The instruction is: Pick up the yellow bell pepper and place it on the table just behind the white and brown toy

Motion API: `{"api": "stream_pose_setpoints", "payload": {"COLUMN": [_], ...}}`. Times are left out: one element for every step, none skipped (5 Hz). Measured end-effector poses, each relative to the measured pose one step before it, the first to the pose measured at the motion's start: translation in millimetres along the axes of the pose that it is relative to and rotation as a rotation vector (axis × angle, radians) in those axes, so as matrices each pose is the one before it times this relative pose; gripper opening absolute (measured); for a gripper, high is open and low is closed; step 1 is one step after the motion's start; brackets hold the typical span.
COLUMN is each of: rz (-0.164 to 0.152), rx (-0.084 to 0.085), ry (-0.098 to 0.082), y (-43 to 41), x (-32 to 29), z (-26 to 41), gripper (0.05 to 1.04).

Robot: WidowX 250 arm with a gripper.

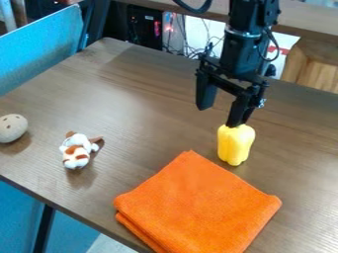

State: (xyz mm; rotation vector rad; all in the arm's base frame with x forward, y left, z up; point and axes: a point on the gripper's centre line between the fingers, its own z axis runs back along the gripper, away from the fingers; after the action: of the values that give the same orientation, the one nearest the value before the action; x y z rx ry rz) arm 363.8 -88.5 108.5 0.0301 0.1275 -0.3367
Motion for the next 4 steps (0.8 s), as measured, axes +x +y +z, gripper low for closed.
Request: {"api": "stream_pose_setpoints", "payload": {"rz": [0.0005, -0.0015, -0.0176, -0.0224], "rx": [-0.0046, 0.0071, -0.0047, -0.0095], "ry": [0.0519, 0.0068, -0.0204, -0.0104], "y": [-0.41, 1.45, 0.64, -1.27], "x": [-0.7, 1.66, 3.31, 3.75], "z": [-17.42, 4.07, 5.75, 1.15], "gripper": [1.009, 1.009, 1.01, 1.01]}}
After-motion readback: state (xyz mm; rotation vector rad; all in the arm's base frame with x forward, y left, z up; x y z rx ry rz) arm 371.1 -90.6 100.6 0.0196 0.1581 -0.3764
